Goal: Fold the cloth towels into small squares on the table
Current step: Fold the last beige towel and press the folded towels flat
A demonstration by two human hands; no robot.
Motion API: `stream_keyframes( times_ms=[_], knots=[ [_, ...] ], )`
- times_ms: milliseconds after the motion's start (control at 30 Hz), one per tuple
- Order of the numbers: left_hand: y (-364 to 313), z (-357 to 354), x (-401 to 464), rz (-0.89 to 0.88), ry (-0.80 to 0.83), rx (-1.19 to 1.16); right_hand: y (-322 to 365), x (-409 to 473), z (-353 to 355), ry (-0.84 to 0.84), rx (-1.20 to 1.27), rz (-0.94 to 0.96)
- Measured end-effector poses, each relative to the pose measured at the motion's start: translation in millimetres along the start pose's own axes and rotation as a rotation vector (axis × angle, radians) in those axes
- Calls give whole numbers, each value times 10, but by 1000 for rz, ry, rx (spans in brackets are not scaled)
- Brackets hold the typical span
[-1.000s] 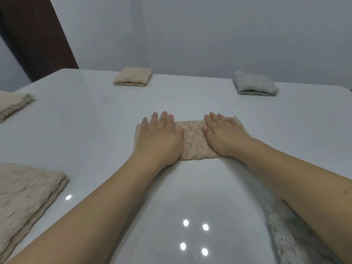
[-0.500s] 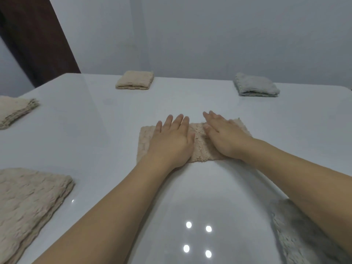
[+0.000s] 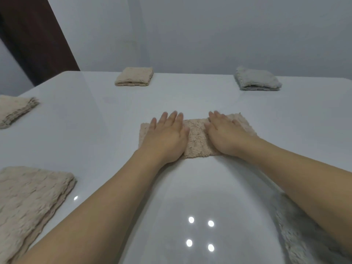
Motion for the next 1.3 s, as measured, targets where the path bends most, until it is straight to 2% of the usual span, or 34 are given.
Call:
stream_keyframes(
  times_ms=[100,700,833,900,1000,1067,1133,1200,1300],
  knots=[
    [74,-135,9,-17,64,8,-110,-6,-95,13,-48,25],
    [598,-52,-167,33,48,-11,-506,-43,-33,29,-103,-36],
    [824,289,-107,116,-54,-143,-557,33,-30,99,-98,-30],
    [893,421,-18,176,-101,-175,-571,85,46,128,-186,-34],
    [789,395,92,132,-46,-168,-307,58,382,-67,-360,-49],
    [725,357,120,132,-5,-208,120,-100,529,-177,-300,-17],
    [699,384,99,137,-13,-302,586,-317,445,-153,-119,55],
    [740,416,52,150,-38,-498,918,-522,228,-91,32,108],
    [842,409,-91,221,-30,-671,1167,-725,31,-152,-67,259]
  ],
)
Point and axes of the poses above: each hand's wrist, its own x-axis towards the middle knuckle, its own z-axis out of the back of the hand, y = z × x, the point moved 9 cm from there along x, towards the middle knuckle, and after that the axes turned 1 degree about -z, right-handed, at the moved point
